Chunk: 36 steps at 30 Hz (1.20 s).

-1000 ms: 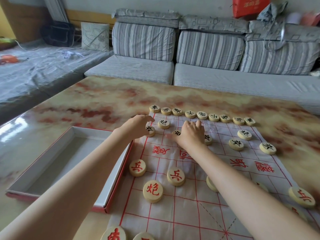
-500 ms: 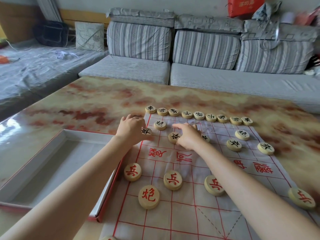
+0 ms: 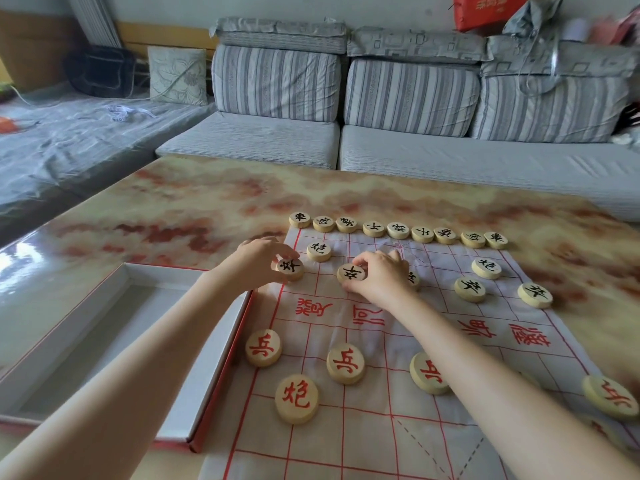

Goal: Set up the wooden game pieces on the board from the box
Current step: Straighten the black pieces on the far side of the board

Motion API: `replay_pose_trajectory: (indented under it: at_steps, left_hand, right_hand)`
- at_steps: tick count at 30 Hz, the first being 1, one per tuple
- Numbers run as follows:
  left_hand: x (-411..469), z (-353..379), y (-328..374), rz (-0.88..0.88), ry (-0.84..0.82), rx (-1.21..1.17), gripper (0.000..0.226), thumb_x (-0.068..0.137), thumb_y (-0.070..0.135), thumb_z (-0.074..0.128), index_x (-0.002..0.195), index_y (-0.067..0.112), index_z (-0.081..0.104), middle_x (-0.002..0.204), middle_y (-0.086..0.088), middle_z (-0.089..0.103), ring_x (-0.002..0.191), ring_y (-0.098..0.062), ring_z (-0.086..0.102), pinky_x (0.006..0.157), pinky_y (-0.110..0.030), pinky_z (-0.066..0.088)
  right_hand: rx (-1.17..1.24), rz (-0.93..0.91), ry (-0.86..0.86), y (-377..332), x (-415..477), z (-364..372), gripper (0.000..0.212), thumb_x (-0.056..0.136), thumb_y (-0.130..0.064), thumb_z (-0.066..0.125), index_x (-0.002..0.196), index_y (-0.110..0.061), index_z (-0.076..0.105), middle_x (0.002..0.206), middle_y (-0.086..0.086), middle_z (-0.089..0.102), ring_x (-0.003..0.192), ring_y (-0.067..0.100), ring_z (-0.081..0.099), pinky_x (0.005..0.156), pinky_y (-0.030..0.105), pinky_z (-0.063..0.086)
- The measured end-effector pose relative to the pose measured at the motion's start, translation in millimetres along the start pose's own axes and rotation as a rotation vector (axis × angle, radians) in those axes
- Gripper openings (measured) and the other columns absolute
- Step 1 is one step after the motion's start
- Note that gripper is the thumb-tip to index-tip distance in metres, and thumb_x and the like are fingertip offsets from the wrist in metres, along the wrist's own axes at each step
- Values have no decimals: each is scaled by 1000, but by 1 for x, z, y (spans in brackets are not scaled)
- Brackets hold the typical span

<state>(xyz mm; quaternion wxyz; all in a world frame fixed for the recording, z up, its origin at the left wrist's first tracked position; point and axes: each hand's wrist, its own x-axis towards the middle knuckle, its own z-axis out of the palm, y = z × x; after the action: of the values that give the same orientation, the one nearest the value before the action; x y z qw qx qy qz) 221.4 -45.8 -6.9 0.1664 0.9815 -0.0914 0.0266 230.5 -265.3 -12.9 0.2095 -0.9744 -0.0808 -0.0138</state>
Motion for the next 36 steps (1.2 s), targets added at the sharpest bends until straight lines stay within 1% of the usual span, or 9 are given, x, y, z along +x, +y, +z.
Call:
replay_pose_trajectory:
  at_steps: [3,7,10,12,14,16,20,26,36]
  left_hand:
    - [2,7,-1,-54,73,73,51,71,54,68,115,31,61,109,1,62,111,-18,52,96,-33,34]
    - [4,14,2,-84,171,173,58,64,65,67,106,25,62,126,2,58,122,-21,43,98,-35,31]
    - [3,14,0,-86,148,186,69,61,68,66,116,27,59,136,3,49,124,-21,39,101,-36,29]
    - [3,12,-2,-84,79,166,73,65,65,66,127,31,51,142,4,42,130,-20,34,105,-38,25]
    - [4,11,-3,-88,32,83,68,71,59,66,131,32,47,140,7,45,132,-18,34,105,-40,21]
    - [3,10,-4,-81,36,-1,59,75,52,65,128,32,51,131,8,54,127,-15,41,103,-38,23]
    - [2,11,-4,-71,66,-107,51,75,44,70,120,24,60,118,5,64,111,-15,55,103,-39,36]
    - [2,14,-8,-73,95,-175,48,71,40,74,114,23,63,109,4,68,103,-15,60,100,-41,39]
    - [2,14,-10,-72,97,-219,45,69,38,76,110,23,65,105,6,68,94,-12,61,98,-41,43]
  right_hand:
    - [30,7,15,3,-1,1,47,77,-41,69,118,-22,58,120,3,57,117,26,36,91,33,29]
    - [38,-7,31,3,-3,3,47,78,-41,67,120,-22,57,121,1,56,115,25,37,86,31,27]
    - [41,-17,29,3,-4,2,51,79,-40,66,125,-22,53,124,0,56,117,25,36,87,31,27]
    - [68,-14,33,4,-5,2,60,78,-43,68,130,-21,48,125,-2,57,119,24,35,90,32,29]
    - [83,-22,43,6,-4,4,64,75,-46,70,129,-20,48,125,-3,58,119,24,36,91,33,29]
    - [86,-25,52,8,-4,6,62,74,-46,71,126,-19,51,124,-2,58,118,23,37,92,33,29]
    - [63,-36,54,9,-2,8,53,77,-42,70,122,-20,55,124,-1,57,117,24,38,89,31,26]
    - [61,-57,53,9,-1,9,49,78,-40,68,121,-20,56,122,1,56,117,24,37,92,33,27]
    - [64,-73,80,8,-4,11,49,78,-43,67,121,-21,56,121,0,56,116,23,38,87,30,24]
